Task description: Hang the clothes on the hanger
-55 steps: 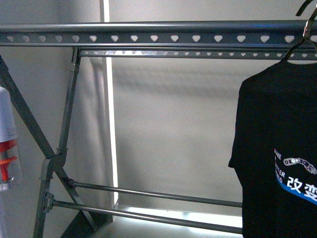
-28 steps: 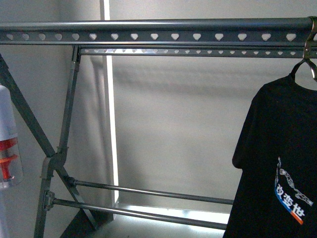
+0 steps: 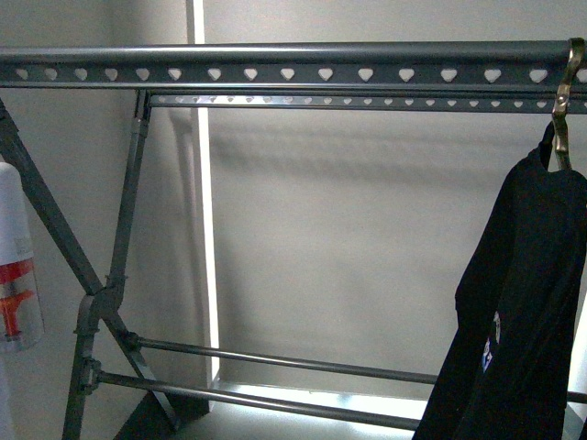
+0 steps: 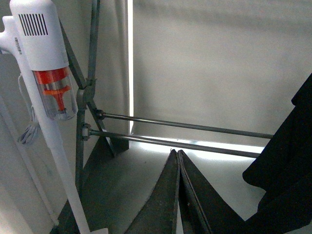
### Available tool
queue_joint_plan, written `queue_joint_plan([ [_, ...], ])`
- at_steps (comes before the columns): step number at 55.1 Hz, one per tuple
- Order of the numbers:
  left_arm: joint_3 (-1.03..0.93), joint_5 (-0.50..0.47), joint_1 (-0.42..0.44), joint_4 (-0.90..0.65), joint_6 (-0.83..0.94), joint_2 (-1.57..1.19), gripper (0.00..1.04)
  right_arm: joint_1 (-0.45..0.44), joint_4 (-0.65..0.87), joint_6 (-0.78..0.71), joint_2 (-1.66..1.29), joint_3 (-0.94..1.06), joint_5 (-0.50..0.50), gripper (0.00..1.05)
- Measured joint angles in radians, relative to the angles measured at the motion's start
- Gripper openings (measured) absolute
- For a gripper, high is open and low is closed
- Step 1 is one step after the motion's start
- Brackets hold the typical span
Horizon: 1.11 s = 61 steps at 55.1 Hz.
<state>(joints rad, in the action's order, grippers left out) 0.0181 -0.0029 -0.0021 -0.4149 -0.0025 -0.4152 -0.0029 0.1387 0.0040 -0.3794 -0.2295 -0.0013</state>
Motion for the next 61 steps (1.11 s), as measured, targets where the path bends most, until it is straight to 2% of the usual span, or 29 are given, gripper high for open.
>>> queue_joint_plan([
  [10,0.0,0.0,0.0,0.069,0.0,0.072,0.04,0.0,0.013,-0.003,0.057,0.057,0.0,0.01],
  [42,0.0,0.0,0.0,0.23,0.0,0.235,0.04,0.001,-0.006,-0.003,0.185,0.164,0.0,0.02],
  [44,0.0,0.0,0.0,0.237,0.0,0.242,0.04,0.001,-0.036,-0.003,0.212,0.164,0.0,0.02],
  [50,0.0,0.0,0.0,0.398,0.001,0.375,0.04,0.001,-0.14,-0.003,0.314,0.179,0.0,0.02],
  [61,0.0,0.001,0.0,0.412,0.001,0.41,0.04,0.001,-0.14,-0.003,0.366,0.212,0.0,0.02],
])
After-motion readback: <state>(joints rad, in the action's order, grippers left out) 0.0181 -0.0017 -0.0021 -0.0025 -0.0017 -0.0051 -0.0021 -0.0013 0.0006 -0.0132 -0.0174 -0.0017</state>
